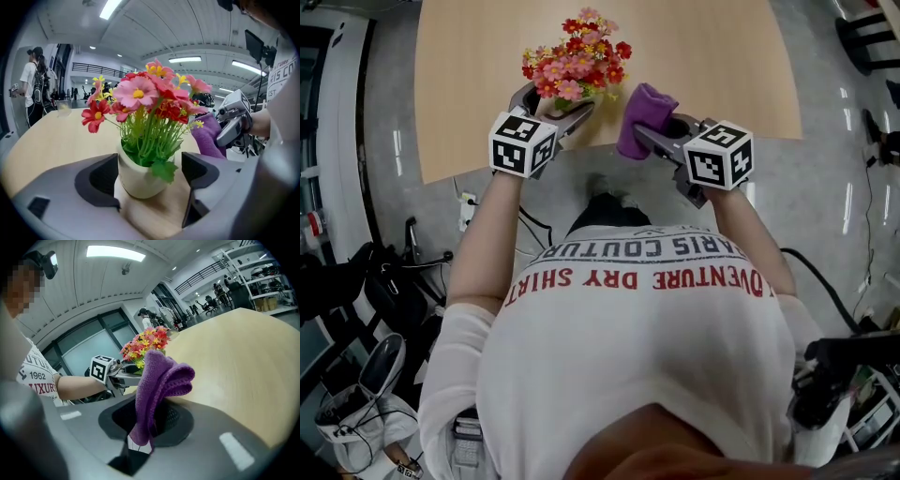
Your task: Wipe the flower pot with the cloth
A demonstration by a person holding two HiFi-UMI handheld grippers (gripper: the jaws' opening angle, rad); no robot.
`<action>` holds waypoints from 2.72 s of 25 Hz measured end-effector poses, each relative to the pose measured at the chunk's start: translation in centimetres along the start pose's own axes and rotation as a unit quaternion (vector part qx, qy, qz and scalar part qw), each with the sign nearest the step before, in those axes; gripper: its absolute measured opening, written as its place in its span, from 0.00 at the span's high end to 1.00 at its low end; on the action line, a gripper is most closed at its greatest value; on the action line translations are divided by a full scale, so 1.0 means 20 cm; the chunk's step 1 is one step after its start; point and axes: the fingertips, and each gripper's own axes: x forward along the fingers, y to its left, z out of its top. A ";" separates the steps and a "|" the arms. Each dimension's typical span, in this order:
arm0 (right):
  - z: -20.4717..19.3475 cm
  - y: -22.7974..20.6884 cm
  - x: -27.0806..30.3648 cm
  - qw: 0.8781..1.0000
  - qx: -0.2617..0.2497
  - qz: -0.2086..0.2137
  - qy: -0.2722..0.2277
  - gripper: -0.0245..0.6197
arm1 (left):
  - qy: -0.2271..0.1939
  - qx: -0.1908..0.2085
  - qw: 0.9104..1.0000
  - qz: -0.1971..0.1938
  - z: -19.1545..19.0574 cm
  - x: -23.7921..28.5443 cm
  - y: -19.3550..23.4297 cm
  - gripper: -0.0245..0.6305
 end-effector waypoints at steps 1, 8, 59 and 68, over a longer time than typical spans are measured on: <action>0.00 0.00 0.01 1.000 0.002 0.001 0.001 0.86 | 0.000 0.000 1.000 0.000 0.00 0.00 0.00 0.31; 0.06 -0.07 0.13 1.000 0.014 0.017 -0.001 0.86 | -0.009 0.004 1.000 0.007 0.00 0.02 0.05 0.39; 0.19 -0.34 0.19 0.998 0.021 -0.009 0.054 0.86 | 0.010 0.043 0.998 -0.051 -0.06 0.04 0.05 0.40; 0.30 -0.26 0.32 0.997 0.028 0.037 0.064 0.86 | 0.038 0.092 0.986 -0.130 -0.03 0.02 0.08 0.40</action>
